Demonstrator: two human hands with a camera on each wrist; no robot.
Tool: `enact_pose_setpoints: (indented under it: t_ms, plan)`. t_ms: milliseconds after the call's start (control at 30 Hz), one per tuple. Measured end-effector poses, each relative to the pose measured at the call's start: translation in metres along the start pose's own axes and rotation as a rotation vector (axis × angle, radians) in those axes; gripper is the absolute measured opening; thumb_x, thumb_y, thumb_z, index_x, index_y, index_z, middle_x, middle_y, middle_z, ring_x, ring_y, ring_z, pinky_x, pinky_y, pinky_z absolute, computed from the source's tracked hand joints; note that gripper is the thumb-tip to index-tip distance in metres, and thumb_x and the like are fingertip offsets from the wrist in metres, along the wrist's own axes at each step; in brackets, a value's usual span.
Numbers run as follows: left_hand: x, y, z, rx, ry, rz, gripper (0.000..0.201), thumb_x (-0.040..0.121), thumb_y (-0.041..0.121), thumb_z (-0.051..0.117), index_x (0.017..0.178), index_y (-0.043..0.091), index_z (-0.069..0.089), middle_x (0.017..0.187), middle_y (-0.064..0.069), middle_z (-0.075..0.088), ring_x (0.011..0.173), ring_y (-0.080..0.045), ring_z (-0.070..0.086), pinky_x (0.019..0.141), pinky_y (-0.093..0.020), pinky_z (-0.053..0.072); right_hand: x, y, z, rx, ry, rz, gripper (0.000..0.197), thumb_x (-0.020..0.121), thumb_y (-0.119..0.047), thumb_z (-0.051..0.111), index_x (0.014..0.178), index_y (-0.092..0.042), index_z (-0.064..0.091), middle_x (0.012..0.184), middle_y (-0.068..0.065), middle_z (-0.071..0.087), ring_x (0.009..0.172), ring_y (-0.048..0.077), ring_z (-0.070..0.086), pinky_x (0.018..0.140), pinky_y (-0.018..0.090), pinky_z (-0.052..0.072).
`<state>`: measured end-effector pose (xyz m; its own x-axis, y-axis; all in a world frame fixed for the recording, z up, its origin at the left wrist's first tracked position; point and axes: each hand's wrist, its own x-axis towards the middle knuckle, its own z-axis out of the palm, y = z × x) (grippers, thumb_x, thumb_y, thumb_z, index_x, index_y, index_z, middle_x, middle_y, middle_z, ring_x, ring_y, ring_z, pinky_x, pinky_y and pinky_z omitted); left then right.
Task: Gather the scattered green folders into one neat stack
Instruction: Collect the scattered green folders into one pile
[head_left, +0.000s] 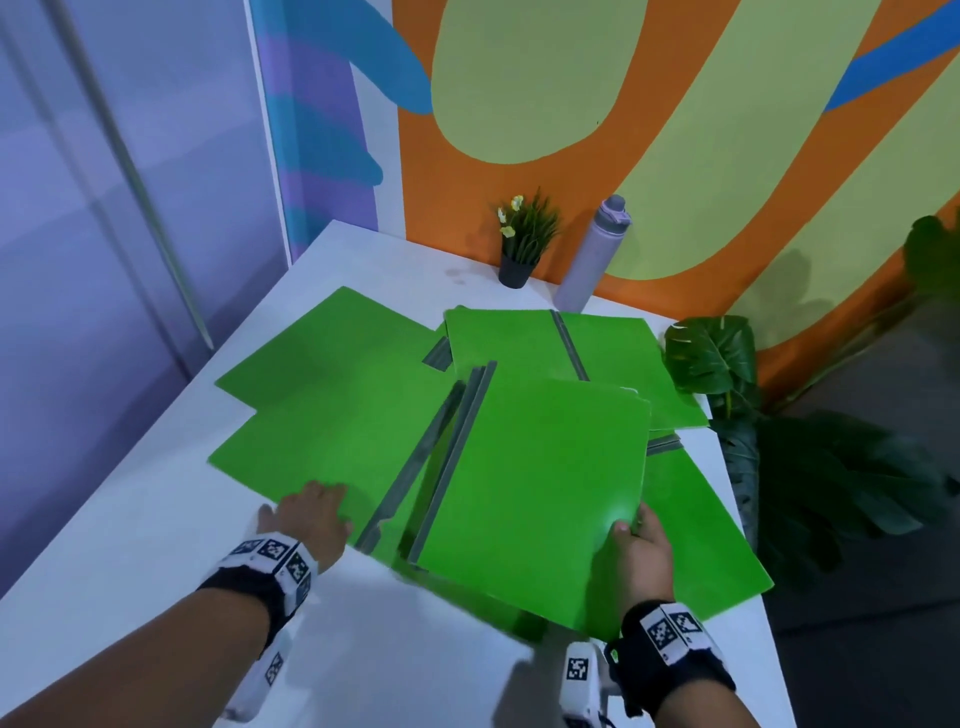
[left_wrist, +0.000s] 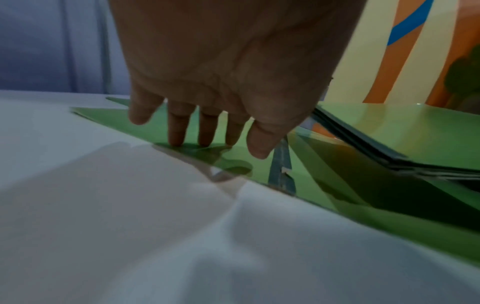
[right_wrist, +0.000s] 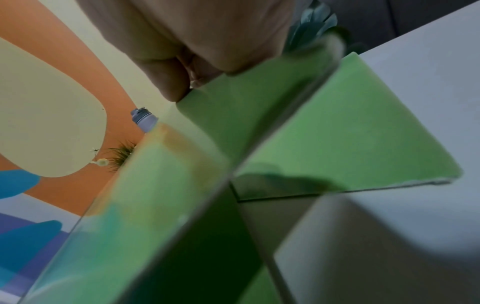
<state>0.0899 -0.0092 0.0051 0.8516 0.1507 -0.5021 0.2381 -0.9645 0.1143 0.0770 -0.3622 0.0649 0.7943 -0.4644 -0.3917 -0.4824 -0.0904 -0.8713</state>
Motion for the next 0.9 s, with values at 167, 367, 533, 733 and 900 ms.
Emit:
enact_pose_setpoints:
  t_ms: [167,367,533,733,900]
  plan:
    - [-0.022,-0.038,-0.008,0.115,0.053,-0.184,0.059,0.085,0.06,0.049,0.13,0.021,0.047,0.134,-0.007,0.051,0.121,-0.026,0.052,0.101,-0.048,0.043,-0.003,0.008,0.02,0.014,-0.008,0.016,0.052,0.096,-0.001,0.045,0.146,-0.01,0.032,0.146,0.015,0.042,0.119,0.031,0.05,0.094,0.036,0.043]
    - [-0.026,-0.013,0.016,-0.11,0.144,0.089,0.061,0.082,0.053,0.062,0.127,0.013,0.052,0.149,-0.015,0.036,0.13,-0.03,0.045,0.105,-0.046,0.045,-0.026,0.014,0.039,-0.006,-0.037,0.068,0.054,0.096,0.001,0.044,0.146,-0.012,0.031,0.132,0.016,0.051,0.116,0.037,0.053,0.098,0.047,0.043]
    - [-0.016,-0.001,0.022,-0.036,0.089,-0.029,0.072,0.082,0.05,0.064,0.138,0.013,0.038,0.149,-0.014,0.034,0.135,-0.031,0.039,0.104,-0.049,0.046,-0.027,0.022,0.028,-0.087,-0.018,0.062,0.055,0.095,-0.001,0.045,0.147,-0.015,0.03,0.145,0.017,0.041,0.106,0.037,0.059,0.087,0.047,0.051]
    - [-0.011,-0.004,0.008,-0.044,0.141,0.018,0.03,0.088,0.03,0.062,0.107,0.007,0.056,0.104,-0.007,0.055,0.078,-0.019,0.058,0.072,-0.029,0.055,-0.041,0.016,0.009,-0.039,-0.011,0.094,0.053,0.097,0.002,0.041,0.147,-0.01,0.028,0.139,0.023,0.045,0.129,0.045,0.04,0.104,0.048,0.037]
    - [-0.01,0.003,0.001,0.028,0.06,0.02,0.021,0.09,0.017,0.059,0.107,0.005,0.06,0.096,-0.009,0.059,0.074,-0.02,0.058,0.065,-0.026,0.049,-0.042,0.02,0.008,-0.041,-0.026,0.098,0.054,0.097,0.002,0.041,0.148,-0.011,0.028,0.142,0.019,0.044,0.131,0.039,0.04,0.102,0.04,0.037]
